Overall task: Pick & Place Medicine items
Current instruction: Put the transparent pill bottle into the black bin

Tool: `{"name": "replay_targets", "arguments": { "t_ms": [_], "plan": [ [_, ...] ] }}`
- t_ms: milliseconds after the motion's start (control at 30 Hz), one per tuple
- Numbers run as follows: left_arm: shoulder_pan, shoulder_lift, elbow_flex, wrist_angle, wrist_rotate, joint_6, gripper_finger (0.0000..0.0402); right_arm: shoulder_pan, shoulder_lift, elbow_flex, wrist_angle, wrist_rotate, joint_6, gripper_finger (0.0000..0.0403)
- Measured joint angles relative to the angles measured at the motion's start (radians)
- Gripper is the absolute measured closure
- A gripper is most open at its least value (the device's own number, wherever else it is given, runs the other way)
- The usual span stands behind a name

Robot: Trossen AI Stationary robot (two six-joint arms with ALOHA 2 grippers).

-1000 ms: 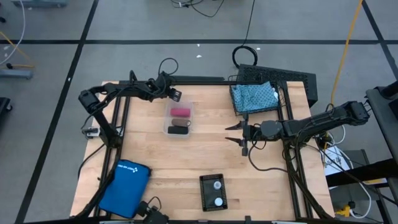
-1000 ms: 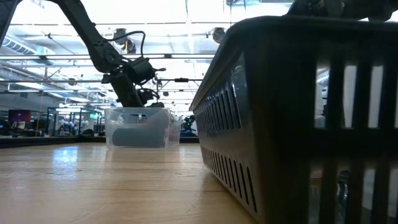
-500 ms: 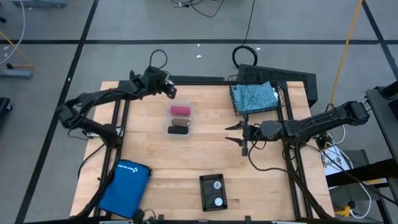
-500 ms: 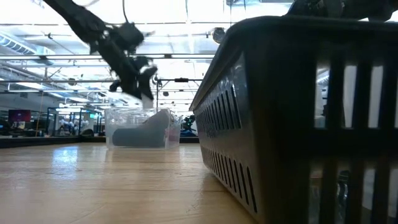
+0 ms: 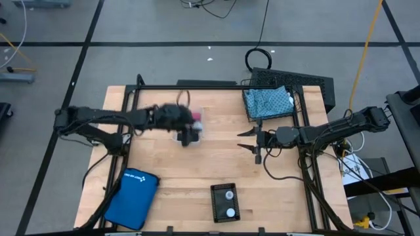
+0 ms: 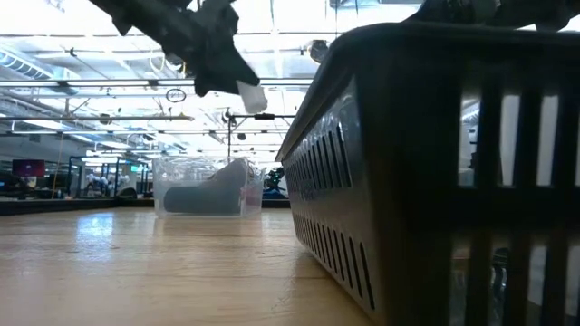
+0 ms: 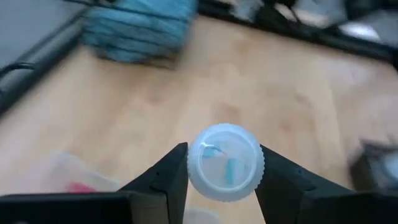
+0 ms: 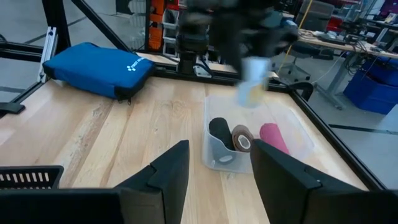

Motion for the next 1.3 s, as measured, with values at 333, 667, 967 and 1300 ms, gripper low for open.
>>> {"name": "replay_targets", "arguments": {
  "t_ms": [333,667,967,1300],
  "plan": [
    [-0.235,0.265,0.013,0.244,-0.138,-0.021,0.0239,0.000,0.000,0.001,0.019,0.001,0.002,0.0243],
    [-0.221,0.551,0.296,-0.018,-0.140,0.013,0.0245,0.000,0.000,0.001,0.040,0.001,0.027,0.0243],
    [-0.220,0.671,0.386,-0.056,-0.086,0.041,0.0250,0.000,0.000,0.001,0.037,0.001,0.027,0.0243],
    [-0.219,0.671,0.388,-0.054,-0.082,0.055,0.0213,0.000,0.000,0.001,0.037,0.000,0.026,0.0243]
  ]
}}
